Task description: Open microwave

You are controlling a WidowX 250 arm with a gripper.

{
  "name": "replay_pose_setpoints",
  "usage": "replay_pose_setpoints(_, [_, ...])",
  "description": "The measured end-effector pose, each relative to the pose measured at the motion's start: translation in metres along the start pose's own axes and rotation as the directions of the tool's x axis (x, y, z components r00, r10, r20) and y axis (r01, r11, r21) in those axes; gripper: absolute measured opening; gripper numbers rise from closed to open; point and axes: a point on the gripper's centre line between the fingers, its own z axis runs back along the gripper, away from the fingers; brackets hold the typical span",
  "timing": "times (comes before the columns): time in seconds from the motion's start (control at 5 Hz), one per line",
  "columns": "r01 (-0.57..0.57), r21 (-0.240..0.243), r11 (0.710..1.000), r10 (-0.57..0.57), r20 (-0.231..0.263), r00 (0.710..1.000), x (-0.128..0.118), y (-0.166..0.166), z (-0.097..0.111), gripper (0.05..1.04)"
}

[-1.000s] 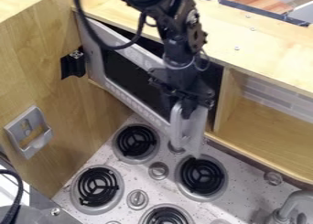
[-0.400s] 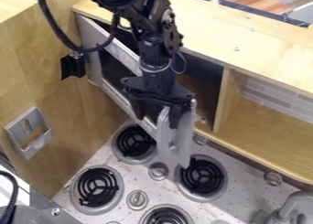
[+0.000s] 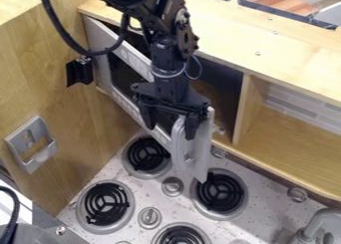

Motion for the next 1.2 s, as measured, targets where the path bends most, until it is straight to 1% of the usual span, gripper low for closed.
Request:
replay_pose_setpoints(0.2, [-0.003, -0.001, 1.0, 0.003, -0.003, 1.0, 0.0, 0.0, 0.001, 0.999])
replay_pose_setpoints(0.4, [0.035, -0.001, 0.999, -0.035, 0.004, 0.999, 0.003, -0.011, 0.005, 0.999])
replay_pose_setpoints(0.6, [0.117, -0.005, 0.993, -0.117, 0.052, 0.992, 0.006, -0.032, 0.021, 0.999])
replay_pose_setpoints(0.8, [0.164, -0.001, 0.986, -0.163, 0.081, 0.983, 0.004, -0.049, 0.032, 0.999])
replay_pose_setpoints(1.0, [0.176, 0.0, 0.984, -0.175, 0.102, 0.979, 0.001, -0.056, 0.041, 0.999])
replay_pose_setpoints(1.2, [0.199, -0.012, 0.98, -0.196, 0.127, 0.972, 0.002, -0.066, 0.048, 0.999])
